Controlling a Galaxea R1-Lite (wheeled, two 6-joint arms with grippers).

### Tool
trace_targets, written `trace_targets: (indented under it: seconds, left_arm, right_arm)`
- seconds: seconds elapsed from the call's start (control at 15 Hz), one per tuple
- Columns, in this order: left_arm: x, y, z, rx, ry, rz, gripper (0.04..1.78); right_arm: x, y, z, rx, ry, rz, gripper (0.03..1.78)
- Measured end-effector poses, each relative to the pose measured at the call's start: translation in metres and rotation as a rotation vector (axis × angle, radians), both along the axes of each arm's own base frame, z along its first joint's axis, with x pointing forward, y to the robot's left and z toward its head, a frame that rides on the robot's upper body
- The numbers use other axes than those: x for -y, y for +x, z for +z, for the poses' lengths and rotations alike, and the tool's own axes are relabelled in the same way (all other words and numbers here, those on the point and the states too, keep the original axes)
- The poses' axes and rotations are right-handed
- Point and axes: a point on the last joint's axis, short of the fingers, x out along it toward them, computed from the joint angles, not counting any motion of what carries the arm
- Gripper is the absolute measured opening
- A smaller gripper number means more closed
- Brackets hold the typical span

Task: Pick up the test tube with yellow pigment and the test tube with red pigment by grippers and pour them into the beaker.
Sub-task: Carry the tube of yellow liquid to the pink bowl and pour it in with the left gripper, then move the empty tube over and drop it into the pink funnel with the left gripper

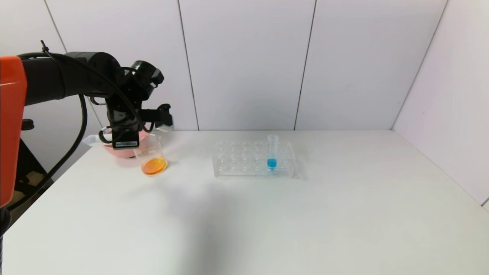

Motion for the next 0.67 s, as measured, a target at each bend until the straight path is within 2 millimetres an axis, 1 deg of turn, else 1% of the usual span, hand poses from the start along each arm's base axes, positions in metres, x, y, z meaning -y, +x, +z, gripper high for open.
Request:
trace_targets:
  seconds: [0.2,0.33,0.47,0.67]
  left_arm:
    - [0.001,0.000,0.003,0.019,-0.016,-0.002,0.43]
    - [-0.001,0.000,0.010,0.068,-0.100,-0.022,0.43]
    - [-0.010,-0.002,0.020,0.118,-0.273,-0.022,0.43]
    - [-0.025,-0.011,0.037,0.214,-0.595,0.072,0.43]
  right_arm:
    - [0.000,0.000,0.000,0.000,0.000,0.000,1.71]
    - [0.000,0.000,0.000,0.000,0.000,0.000,1.71]
    - [0.000,0.000,0.000,0.000,0.000,0.000,1.71]
    - [0.000,0.000,0.000,0.000,0.000,0.000,1.71]
